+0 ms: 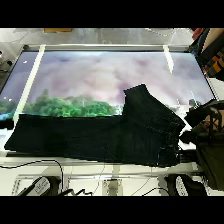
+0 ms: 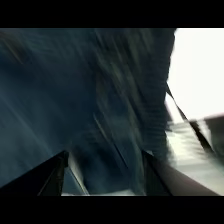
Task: Fold the clothes and pants, and hang the long-sleeved shirts on hangers.
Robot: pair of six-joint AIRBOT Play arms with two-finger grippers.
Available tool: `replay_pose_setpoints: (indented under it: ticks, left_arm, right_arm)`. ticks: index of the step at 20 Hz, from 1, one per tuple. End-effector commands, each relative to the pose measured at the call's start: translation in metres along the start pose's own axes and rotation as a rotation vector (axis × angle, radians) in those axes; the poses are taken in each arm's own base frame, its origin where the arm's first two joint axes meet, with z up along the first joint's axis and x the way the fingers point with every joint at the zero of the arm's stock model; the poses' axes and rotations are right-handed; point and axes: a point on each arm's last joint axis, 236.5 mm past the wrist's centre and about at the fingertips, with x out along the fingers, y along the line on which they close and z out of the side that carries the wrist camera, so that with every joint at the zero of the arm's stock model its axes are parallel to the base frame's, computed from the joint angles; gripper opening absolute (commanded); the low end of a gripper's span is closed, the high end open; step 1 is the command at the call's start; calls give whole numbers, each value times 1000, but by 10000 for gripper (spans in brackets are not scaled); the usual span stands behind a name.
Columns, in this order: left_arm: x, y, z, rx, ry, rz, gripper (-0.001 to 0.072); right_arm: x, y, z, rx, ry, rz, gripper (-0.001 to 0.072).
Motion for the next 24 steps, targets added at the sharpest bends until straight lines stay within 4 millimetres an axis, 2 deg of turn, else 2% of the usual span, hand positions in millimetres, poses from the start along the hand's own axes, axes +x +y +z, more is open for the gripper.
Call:
replay_pose_setpoints:
  ticks: [1,2,3,4,5,7,9,10,12,14,17,19,22,24]
  left_arm:
    - [-46,-83,88,-57,-265,-214,675]
    - [-56,-122,97,-31,-285,-300,618]
    - [-64,-159,98,23,-279,-372,608]
    - [-72,-197,95,100,-273,-431,608]
    - [-83,-228,94,162,-286,-479,608]
    - [-106,-273,102,241,-359,-540,609]
    - [-125,-298,108,279,-425,-575,608]
    - [-131,-305,107,294,-435,-588,608]
    - [-138,-306,107,299,-445,-595,608]
    - [-142,-300,110,289,-459,-587,609]
    - [-140,-292,113,274,-463,-574,608]
    - [-139,-290,114,271,-462,-568,608]
    - [-137,-287,114,275,-462,-559,608]
    - [-137,-288,114,275,-462,-559,608]
  right_arm:
    - [3,39,89,46,-315,186,534]
    - [10,40,97,49,-330,186,533]
    - [20,43,103,46,-326,190,534]
    - [32,53,104,42,-307,213,575]
    - [47,73,102,16,-274,258,688]
    - [72,125,98,-202,-229,309,691]
    - [94,176,109,-394,-250,303,688]
    - [105,198,119,-478,-276,285,685]
    - [135,234,134,-508,-252,259,682]
    - [170,252,140,-564,-190,221,682]
    - [213,278,153,-664,-168,182,597]
    - [231,281,160,-748,-173,127,594]
    - [257,256,158,-844,-84,4,586]
    - [268,248,156,-865,-51,-31,585]
